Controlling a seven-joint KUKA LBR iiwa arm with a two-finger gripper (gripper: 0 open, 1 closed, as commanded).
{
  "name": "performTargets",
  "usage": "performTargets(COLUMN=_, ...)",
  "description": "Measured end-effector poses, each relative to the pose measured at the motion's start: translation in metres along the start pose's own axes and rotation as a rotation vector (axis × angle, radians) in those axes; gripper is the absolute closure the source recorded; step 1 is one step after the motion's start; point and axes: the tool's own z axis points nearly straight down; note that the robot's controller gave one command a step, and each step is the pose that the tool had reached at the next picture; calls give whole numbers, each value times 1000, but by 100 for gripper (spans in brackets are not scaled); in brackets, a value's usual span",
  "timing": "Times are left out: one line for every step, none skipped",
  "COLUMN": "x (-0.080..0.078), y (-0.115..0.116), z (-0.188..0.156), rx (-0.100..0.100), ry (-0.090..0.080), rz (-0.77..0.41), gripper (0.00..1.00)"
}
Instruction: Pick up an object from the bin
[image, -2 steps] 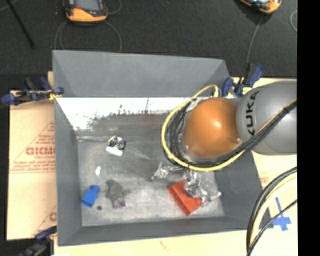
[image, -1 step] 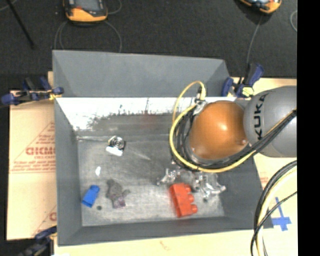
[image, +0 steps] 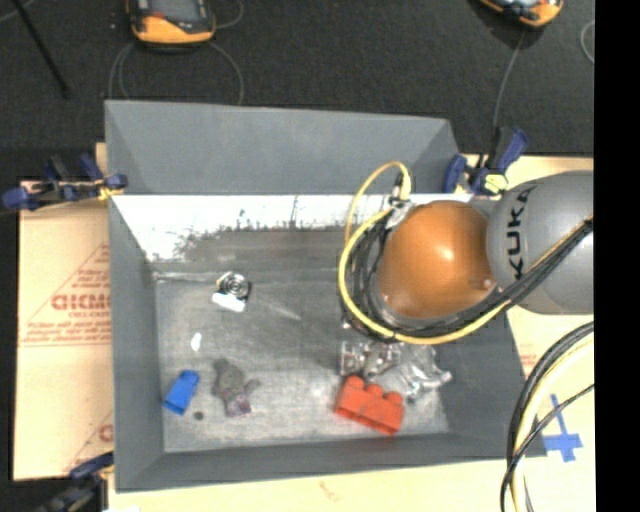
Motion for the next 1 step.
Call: performTargets(x=4, y=2, z=2, rx=-6, ry=7, rz=2, gripper=0)
